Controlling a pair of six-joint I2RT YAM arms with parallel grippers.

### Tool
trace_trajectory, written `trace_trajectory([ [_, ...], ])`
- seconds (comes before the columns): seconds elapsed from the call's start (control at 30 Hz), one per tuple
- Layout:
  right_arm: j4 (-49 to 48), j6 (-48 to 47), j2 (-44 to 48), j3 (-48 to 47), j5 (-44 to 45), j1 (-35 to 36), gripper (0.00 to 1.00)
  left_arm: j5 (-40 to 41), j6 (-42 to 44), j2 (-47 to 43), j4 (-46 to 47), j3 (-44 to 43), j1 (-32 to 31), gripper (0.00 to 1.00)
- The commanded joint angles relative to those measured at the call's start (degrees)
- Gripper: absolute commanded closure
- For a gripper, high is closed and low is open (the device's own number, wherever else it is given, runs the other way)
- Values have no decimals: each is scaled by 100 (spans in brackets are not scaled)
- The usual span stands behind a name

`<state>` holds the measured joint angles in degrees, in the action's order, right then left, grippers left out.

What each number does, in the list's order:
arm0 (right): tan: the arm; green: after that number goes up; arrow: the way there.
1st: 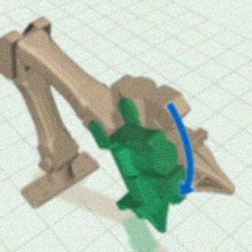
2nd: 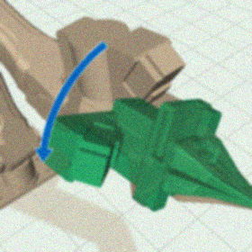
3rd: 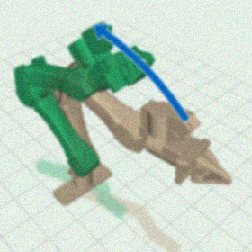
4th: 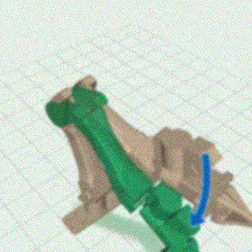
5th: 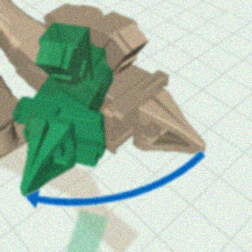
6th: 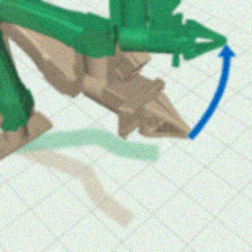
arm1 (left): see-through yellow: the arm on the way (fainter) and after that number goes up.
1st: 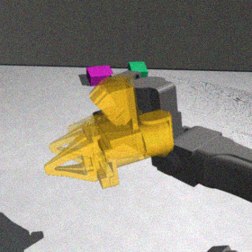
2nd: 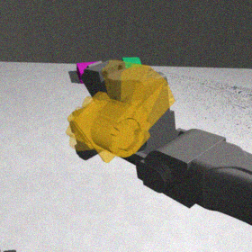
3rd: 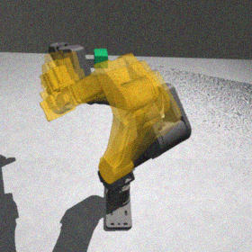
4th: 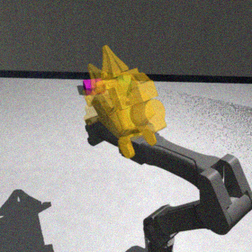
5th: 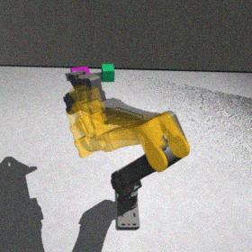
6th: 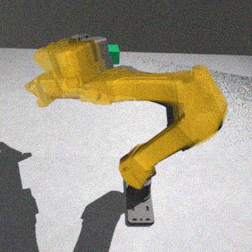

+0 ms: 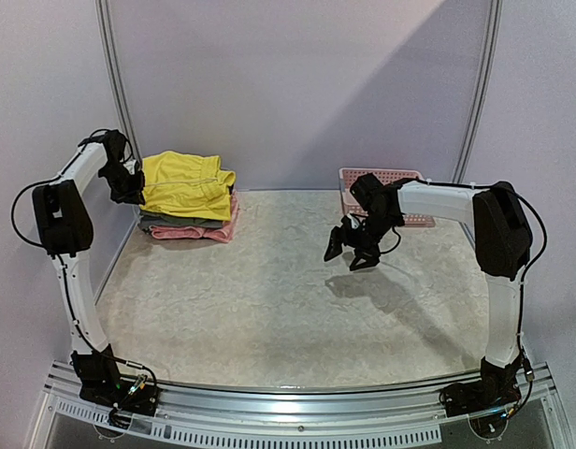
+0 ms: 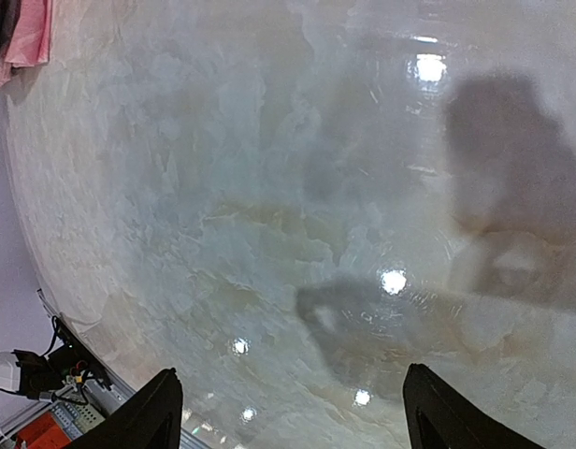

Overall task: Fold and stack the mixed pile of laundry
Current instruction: Adjust the square-folded shorts at the corner of the board, then reset both arms

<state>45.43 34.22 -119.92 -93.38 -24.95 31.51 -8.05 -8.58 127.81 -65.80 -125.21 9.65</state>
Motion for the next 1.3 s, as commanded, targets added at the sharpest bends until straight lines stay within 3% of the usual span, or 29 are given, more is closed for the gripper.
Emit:
trace_trajectory([
  [0.0,-22,-43,44,-115,78,56,18,696,-373,-104,-27,-133,108,84],
  [0.2,101,-84,40,-704,183,53,17,1299,-832,-711,78,146,71,45],
  [0.6,878,-672,-61,-2449,506,53,12,1492,-889,-2149,25,944,-403,10],
  [0.67,999,-778,-4,-2669,597,49,9,1454,-880,-2416,38,1158,-513,1],
  [0.87,1107,-932,226,-2865,774,45,1,1348,-858,-3147,85,1854,-846,0],
  [1.27,1213,-1013,1013,-2793,1339,48,1,1317,-770,-4649,542,3323,-1815,0],
])
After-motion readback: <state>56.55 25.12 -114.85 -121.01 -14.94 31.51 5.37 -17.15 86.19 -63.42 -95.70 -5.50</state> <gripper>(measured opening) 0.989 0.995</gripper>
